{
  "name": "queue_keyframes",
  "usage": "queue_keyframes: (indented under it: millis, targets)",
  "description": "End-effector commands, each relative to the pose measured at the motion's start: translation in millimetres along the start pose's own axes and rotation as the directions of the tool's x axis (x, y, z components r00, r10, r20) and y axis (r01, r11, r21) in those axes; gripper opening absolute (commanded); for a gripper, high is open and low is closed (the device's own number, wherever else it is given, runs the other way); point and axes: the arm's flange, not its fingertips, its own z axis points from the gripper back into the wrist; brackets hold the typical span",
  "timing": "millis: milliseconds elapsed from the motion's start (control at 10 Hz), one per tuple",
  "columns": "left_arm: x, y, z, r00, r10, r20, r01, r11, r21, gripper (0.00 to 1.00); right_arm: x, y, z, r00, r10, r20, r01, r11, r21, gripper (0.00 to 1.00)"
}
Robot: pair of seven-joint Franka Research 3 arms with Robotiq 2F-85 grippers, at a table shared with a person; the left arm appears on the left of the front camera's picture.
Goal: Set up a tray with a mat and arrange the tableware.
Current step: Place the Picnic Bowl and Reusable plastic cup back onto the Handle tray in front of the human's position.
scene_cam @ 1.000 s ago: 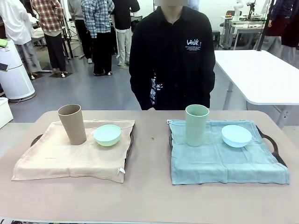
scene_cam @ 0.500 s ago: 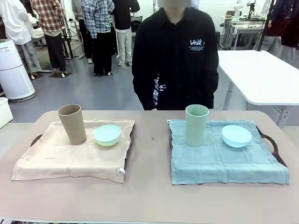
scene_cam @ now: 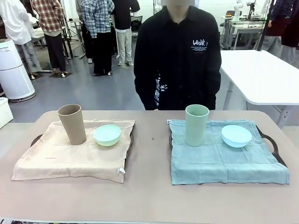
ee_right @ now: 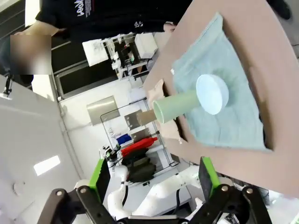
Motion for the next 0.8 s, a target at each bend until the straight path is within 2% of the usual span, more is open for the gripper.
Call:
queue_keyframes:
  millis: [0,700]
  targets:
    - [1.9,-2.0,3.7,0.999,0.007,0.032,-0.007,1.0,-0.002,1.0,0.6,-1.3,-3.5,1.0,0.003,0.008,-0.002,1.0,-0.031,1.0]
    - [1.9,-2.0,3.7,0.999,0.007,0.032,-0.007,1.0,-0.002,1.0,0.6,-1.3,-3.5,1.0,0.003,0.008,-0.002,1.0,-0.031,1.0]
